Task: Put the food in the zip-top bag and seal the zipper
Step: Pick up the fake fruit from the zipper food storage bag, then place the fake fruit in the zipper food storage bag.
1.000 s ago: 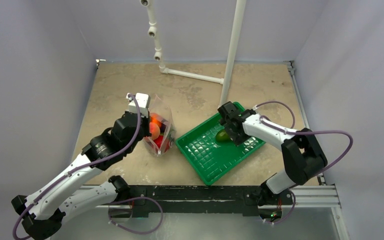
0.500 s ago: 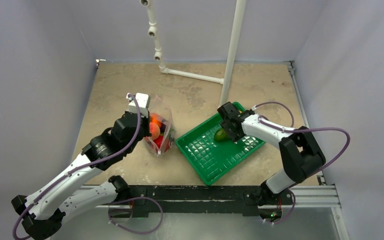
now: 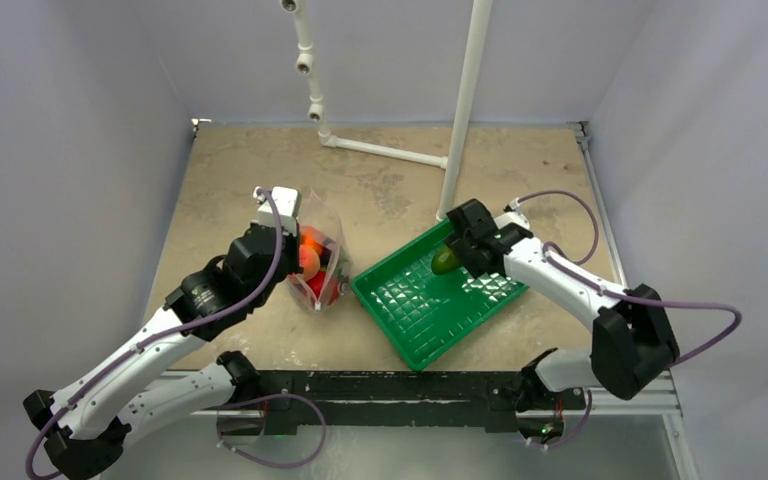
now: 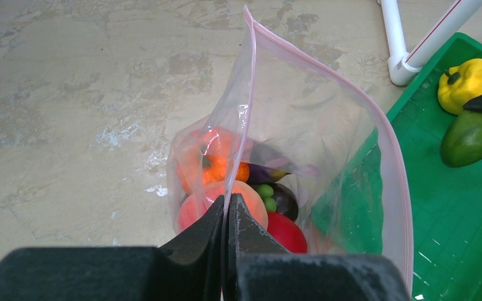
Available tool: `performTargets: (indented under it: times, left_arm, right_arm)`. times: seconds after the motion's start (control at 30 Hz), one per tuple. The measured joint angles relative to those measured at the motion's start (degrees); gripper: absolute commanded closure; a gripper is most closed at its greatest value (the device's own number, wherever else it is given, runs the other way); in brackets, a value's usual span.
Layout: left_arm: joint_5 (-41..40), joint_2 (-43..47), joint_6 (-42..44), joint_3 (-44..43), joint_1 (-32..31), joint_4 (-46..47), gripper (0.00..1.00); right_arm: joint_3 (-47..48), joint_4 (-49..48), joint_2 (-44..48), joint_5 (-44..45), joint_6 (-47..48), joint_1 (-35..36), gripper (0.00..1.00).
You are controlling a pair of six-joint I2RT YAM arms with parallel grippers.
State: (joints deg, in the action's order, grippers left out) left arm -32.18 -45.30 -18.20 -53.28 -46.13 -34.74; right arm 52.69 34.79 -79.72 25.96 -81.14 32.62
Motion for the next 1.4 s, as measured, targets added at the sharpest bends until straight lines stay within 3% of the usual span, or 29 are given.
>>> performTargets:
  times: [0.4, 0.53, 0.77, 1.13, 1.4]
  left_arm:
    - [-0.2, -0.1, 0.0, 0.4, 0.0, 0.4, 1.0]
    - [-0.2, -0.1, 0.0, 0.4, 0.0, 0.4, 1.0]
    - [-0.2, 0.0, 0.1, 0.4, 0.0, 0.8, 1.0]
    - [0.3, 1.6, 0.7, 0.7, 0.0, 0.9, 1.0]
    - [0.3, 2.4, 0.9, 0.7, 0.0, 1.0, 1.0]
  right_arm:
    - [1.5, -11.0, 18.3, -5.2, 18.0, 1.3, 1.0]
    - [8.5, -12.8, 15.7, -6.4, 22.9, 5.1, 1.0]
    - [22.4, -15.1, 8.3, -5.9, 28.5, 18.4, 1.0]
    - [26.4, -22.9, 3.1, -4.3, 36.8, 30.3, 1.0]
    - [26.4, -29.0, 2.4, -3.2, 41.8, 33.3, 1.0]
